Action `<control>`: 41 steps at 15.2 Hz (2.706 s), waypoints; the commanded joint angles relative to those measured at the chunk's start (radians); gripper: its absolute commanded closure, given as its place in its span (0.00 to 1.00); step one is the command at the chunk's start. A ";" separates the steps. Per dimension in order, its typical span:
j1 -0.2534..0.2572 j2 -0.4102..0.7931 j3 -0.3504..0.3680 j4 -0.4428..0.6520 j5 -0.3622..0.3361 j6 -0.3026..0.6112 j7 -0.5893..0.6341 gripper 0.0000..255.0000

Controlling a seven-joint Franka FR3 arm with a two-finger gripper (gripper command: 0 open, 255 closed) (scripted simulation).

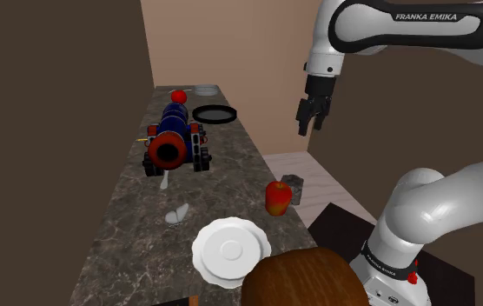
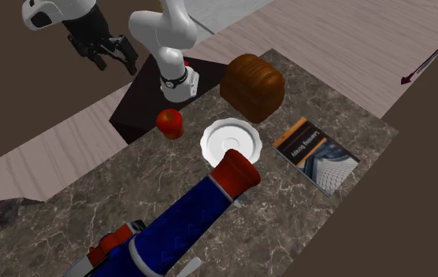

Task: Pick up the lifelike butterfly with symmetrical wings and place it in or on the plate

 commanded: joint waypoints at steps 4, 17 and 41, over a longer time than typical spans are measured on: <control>0.016 -0.006 0.069 -0.054 0.043 0.082 0.081 0.00; 0.057 0.169 0.400 -0.122 0.163 0.477 0.437 0.00; 0.006 1.033 0.782 0.308 -0.648 0.807 1.414 0.00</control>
